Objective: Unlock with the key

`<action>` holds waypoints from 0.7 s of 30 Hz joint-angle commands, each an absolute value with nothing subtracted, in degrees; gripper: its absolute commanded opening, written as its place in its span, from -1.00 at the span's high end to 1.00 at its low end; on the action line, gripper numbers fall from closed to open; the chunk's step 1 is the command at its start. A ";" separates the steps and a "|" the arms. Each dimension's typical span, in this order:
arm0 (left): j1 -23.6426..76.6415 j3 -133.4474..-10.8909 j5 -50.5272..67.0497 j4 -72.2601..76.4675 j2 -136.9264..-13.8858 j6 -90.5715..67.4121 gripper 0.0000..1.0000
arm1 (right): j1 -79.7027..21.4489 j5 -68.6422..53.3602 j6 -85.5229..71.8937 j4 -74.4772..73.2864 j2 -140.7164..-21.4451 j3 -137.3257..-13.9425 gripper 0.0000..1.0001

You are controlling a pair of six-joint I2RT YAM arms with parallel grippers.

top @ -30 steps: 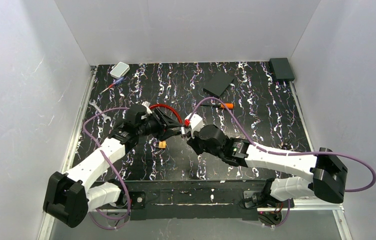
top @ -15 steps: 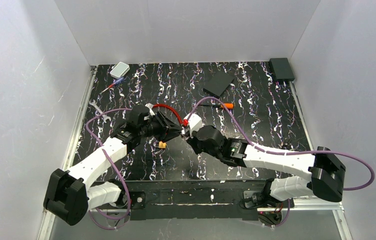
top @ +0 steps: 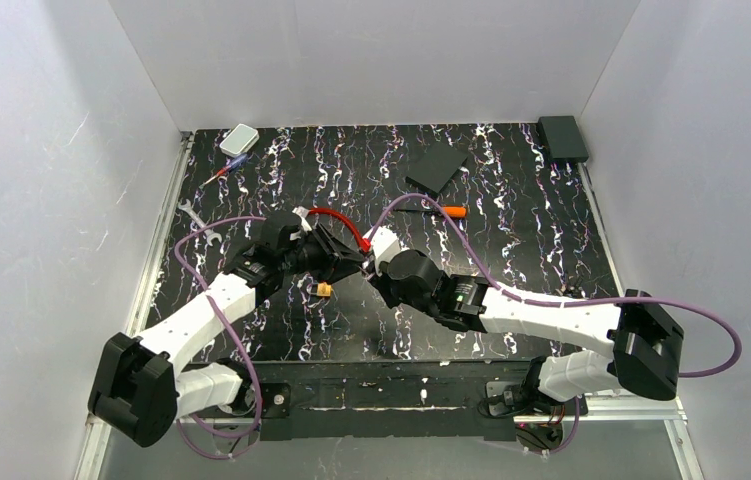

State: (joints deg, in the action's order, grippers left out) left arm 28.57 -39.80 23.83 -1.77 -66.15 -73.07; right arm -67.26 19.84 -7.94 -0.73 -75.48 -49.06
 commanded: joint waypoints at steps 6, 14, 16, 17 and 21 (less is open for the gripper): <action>29.19 -39.14 25.21 1.33 -67.53 -72.35 0.53 | -67.78 21.45 -7.76 0.74 -76.13 -52.25 0.97; 29.50 -39.46 25.24 1.32 -67.37 -72.07 0.83 | -67.76 22.24 -8.30 0.87 -76.58 -52.35 0.97; 29.56 -39.36 25.14 1.32 -67.25 -72.10 0.88 | -67.76 22.51 -8.52 1.05 -76.44 -52.32 0.97; 29.62 -39.37 25.03 1.32 -67.12 -72.01 0.92 | -67.76 22.70 -8.59 1.20 -76.30 -52.27 0.97; 29.62 -39.18 24.57 1.24 -66.62 -71.52 1.00 | -67.76 23.32 -8.83 1.21 -75.91 -52.26 0.97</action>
